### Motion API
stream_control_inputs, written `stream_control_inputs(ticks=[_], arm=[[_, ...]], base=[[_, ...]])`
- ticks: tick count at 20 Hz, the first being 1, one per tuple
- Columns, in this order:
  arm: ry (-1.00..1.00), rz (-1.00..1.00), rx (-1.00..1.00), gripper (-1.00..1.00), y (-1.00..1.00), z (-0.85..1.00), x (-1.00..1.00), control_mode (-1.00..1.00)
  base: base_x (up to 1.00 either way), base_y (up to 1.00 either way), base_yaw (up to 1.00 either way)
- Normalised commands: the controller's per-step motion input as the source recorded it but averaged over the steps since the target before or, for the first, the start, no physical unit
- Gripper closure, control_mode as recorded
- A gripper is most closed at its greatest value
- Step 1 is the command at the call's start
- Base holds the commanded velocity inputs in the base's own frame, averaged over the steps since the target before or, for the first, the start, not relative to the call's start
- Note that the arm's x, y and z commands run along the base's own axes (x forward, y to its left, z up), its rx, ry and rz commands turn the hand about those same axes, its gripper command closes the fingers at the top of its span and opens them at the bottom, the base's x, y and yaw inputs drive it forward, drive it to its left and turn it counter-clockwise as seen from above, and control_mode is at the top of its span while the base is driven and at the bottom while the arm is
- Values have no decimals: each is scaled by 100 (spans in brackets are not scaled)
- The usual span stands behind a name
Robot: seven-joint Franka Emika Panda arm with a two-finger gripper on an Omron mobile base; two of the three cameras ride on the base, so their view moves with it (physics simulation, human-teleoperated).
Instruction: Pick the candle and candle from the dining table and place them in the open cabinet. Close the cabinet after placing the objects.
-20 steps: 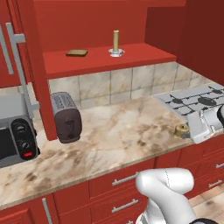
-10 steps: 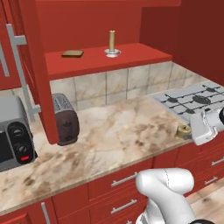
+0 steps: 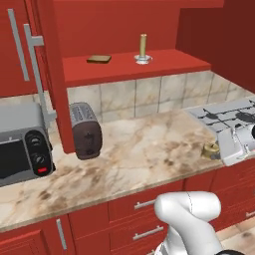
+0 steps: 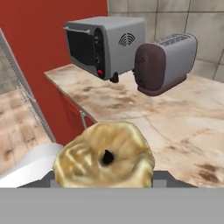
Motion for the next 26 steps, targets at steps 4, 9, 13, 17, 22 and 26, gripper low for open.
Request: stream_control_inputs(ticks=[4, 9, 13, 17, 22, 26], arm=[[0, 0, 0, 100, 0, 0, 0, 100], [0, 0, 0, 100, 0, 0, 0, 100], [0, 0, 0, 100, 0, 0, 0, 100], [0, 0, 0, 100, 0, 0, 0, 100], [0, 0, 0, 100, 0, 0, 0, 100], [0, 0, 0, 100, 0, 0, 0, 100]], base=[[11, 6, 32], [13, 7, 27], [18, 11, 23], [30, 6, 15], [24, 2, 11], [2, 0, 7]])
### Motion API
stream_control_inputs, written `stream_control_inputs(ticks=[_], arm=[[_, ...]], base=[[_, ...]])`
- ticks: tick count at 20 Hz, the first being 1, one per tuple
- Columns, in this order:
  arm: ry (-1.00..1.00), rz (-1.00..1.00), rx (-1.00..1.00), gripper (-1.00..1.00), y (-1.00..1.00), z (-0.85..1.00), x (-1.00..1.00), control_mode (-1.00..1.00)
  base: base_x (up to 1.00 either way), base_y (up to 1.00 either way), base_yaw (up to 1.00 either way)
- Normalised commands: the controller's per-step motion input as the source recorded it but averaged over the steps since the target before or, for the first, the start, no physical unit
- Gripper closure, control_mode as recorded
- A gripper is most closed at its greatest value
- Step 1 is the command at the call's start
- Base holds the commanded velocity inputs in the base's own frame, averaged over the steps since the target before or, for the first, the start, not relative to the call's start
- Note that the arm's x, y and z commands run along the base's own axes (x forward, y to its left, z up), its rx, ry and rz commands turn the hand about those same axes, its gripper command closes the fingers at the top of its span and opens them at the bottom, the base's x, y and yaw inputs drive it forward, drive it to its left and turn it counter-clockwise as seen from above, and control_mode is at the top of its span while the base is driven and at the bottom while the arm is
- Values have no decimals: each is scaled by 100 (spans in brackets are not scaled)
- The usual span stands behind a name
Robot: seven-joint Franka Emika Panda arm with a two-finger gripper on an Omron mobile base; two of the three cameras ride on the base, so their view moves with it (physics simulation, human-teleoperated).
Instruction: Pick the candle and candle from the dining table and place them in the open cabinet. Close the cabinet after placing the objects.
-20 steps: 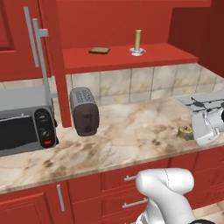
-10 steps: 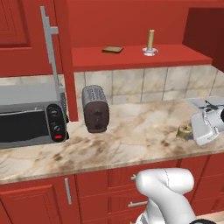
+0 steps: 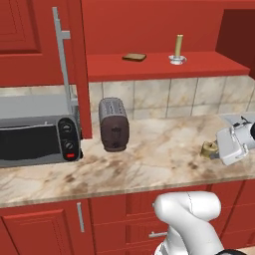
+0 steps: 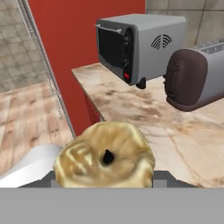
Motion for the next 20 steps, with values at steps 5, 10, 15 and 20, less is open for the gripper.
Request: stream_control_inputs(ticks=[5, 10, 15, 20], arm=[[0, 0, 0, 100, 0, 0, 0, 100], [0, 0, 0, 100, 0, 0, 0, 100], [0, 0, 0, 100, 0, 0, 0, 100], [0, 0, 0, 100, 0, 0, 0, 100]], base=[[17, -1, 0], [45, -1, 0], [29, -1, 0], [10, -1, 0]])
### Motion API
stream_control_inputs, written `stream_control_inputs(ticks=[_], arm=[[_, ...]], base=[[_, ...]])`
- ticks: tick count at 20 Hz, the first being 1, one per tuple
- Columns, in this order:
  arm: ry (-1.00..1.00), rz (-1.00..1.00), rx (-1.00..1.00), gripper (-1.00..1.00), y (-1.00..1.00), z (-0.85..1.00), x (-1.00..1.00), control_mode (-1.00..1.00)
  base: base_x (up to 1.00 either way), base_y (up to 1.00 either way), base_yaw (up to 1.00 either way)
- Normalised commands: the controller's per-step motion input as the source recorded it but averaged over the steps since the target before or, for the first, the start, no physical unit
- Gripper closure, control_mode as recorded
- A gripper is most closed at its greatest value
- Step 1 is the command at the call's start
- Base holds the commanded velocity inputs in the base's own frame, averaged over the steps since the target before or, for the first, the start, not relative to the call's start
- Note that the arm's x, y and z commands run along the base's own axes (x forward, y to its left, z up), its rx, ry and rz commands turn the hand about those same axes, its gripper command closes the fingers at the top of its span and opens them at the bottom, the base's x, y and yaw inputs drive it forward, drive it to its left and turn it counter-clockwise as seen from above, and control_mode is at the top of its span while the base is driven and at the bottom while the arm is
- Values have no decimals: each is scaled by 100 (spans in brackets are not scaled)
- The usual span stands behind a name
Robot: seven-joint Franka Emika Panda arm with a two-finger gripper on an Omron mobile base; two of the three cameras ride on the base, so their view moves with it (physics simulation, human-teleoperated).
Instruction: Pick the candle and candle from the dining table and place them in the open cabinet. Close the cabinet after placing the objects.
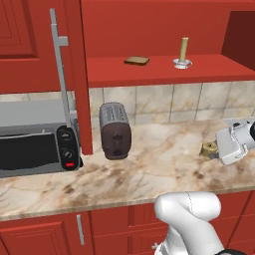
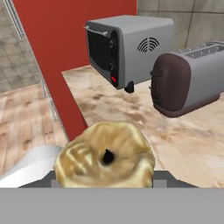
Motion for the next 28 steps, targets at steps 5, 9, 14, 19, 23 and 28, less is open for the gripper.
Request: stream_control_inputs(ticks=[5, 9, 14, 19, 23, 28], arm=[[0, 0, 0, 100, 0, 0, 0, 100], [0, 0, 0, 100, 0, 0, 0, 100], [0, 0, 0, 100, 0, 0, 0, 100], [0, 0, 0, 100, 0, 0, 0, 100], [0, 0, 0, 100, 0, 0, 0, -100], [3, -13, 0, 100, 0, 5, -1, -100]], base=[[3, 0, 0], [0, 0, 0], [0, 0, 0], [0, 0, 0], [0, 0, 0], [0, 0, 0]])
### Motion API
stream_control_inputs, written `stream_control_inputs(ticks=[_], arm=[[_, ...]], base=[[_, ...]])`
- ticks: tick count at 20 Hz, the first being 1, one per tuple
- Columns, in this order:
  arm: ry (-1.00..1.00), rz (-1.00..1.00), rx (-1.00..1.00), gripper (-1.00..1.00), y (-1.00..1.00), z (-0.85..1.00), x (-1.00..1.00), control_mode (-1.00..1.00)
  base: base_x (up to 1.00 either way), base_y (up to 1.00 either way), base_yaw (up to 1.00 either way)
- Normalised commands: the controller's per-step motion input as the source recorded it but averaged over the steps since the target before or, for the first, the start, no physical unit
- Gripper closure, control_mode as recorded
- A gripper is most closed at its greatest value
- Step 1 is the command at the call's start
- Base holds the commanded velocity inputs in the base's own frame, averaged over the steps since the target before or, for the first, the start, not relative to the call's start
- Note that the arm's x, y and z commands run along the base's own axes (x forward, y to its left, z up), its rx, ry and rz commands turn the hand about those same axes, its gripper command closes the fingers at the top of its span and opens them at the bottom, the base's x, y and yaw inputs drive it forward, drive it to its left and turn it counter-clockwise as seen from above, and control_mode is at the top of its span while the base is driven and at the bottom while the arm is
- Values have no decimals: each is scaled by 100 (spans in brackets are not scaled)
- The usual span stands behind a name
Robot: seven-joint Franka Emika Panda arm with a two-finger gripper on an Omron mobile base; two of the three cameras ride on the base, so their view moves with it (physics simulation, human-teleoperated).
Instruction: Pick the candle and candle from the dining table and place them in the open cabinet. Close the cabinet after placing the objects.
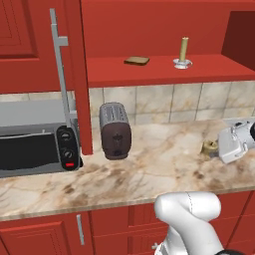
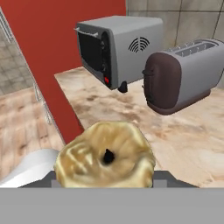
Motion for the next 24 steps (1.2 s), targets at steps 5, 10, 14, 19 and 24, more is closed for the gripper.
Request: stream_control_inputs(ticks=[5, 10, 14, 19, 24], arm=[[0, -21, 7, 100, 0, 22, -1, -100], [0, -17, 5, 100, 0, 28, -4, -100], [1, -8, 0, 100, 0, 25, -6, -100], [14, -3, 0, 100, 0, 23, -6, -100], [13, 0, 0, 100, 0, 26, -6, -100]], base=[[0, 0, 0], [0, 0, 0], [0, 0, 0], [0, 0, 0], [0, 0, 0]])
